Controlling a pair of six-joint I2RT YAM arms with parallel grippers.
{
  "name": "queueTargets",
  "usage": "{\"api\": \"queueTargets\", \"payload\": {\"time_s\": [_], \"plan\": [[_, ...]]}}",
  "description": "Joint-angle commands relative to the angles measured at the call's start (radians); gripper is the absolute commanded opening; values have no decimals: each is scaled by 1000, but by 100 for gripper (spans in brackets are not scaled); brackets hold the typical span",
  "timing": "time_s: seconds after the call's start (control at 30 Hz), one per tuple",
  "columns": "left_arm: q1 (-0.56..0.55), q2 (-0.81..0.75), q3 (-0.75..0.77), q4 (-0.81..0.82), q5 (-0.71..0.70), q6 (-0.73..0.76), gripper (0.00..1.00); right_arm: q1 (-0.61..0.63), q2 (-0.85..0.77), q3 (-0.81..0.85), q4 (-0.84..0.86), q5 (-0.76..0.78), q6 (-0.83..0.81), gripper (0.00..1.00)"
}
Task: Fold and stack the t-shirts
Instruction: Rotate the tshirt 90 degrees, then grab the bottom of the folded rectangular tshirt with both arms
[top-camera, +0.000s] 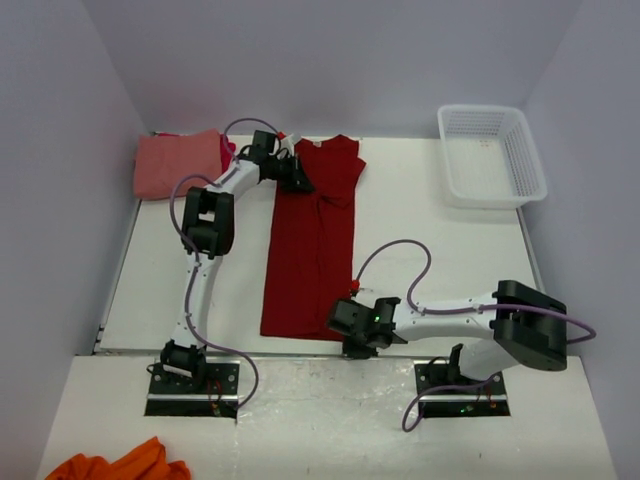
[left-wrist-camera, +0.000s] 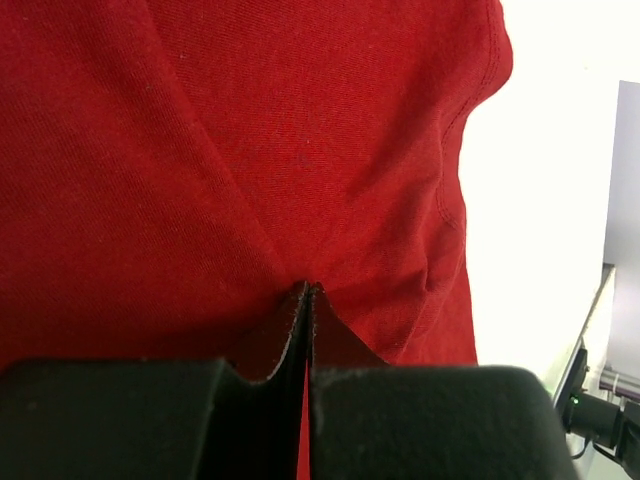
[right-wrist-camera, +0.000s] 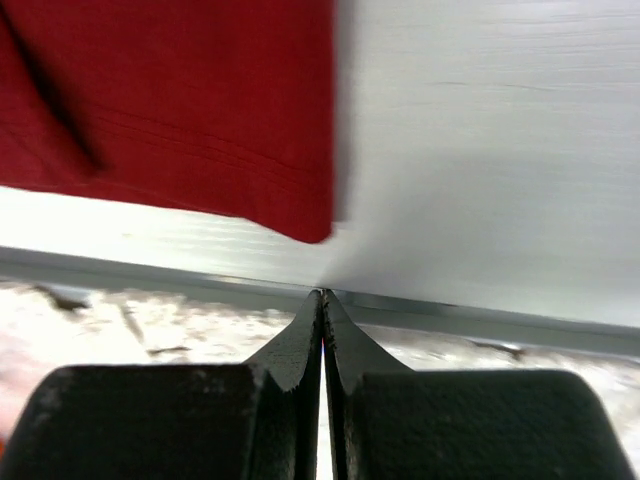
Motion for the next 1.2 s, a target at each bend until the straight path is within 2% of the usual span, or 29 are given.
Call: {"api": "queueTargets", "payload": {"time_s": [0.0,0.13,0.3,0.37,0.4,0.43,0.47,0.5,0.53,0.6,0.63,0.67,0.73,0.77,0.8,0.87,0.97,1.03,1.1,1.17], "plan": [[-1,-45,-45,-47,-89,24,0,58,-1,30,-289,157,-39,0],[-28,-130,-82,-47,-107,36,0,112,-110,122,-383,247,-38,0],[-63,-290,-131,-48,-162,50,2,164,-213,271,-554,315,-79,14],[-76,-351,-132,-50,-182,48,10,166,-227,344,-602,344,-87,33],[-80,-368,-130,-51,-188,45,24,164,-242,358,-607,343,-131,46],[-83,-403,-127,-53,-191,44,29,161,-247,393,-622,362,-130,69],[-85,-422,-116,-61,-197,39,34,161,-256,401,-633,428,-123,79],[-90,-439,-112,-67,-210,36,39,161,-282,397,-598,460,-157,84],[-94,-480,-109,-77,-226,36,39,163,-297,359,-557,490,-192,89],[-113,-528,-104,-142,-338,53,40,144,-329,309,-424,511,-354,90],[-119,-578,-104,-212,-446,60,40,114,-357,291,-417,504,-357,90],[-132,-604,-115,-250,-493,64,40,24,-375,279,-408,484,-340,90],[-143,-678,-145,-356,-640,48,39,-96,-452,198,-337,329,-375,84],[-149,-710,-209,-384,-679,39,38,-214,-480,164,-253,264,-410,84],[-151,-780,-257,-402,-711,31,38,-265,-504,106,-219,148,-419,82],[-154,-862,-438,-430,-783,-11,38,-385,-541,64,-147,70,-445,75],[-153,-1018,-708,-424,-796,-77,39,-480,-459,31,-85,-90,-523,75],[-153,-1117,-905,-374,-729,-114,40,-489,-387,38,-61,-184,-545,75],[-153,-1184,-995,-373,-748,-137,42,-489,-313,6,28,-246,-542,73],[-146,-1221,-1105,-349,-709,-151,45,-489,-284,-19,127,-337,-522,71]]}}
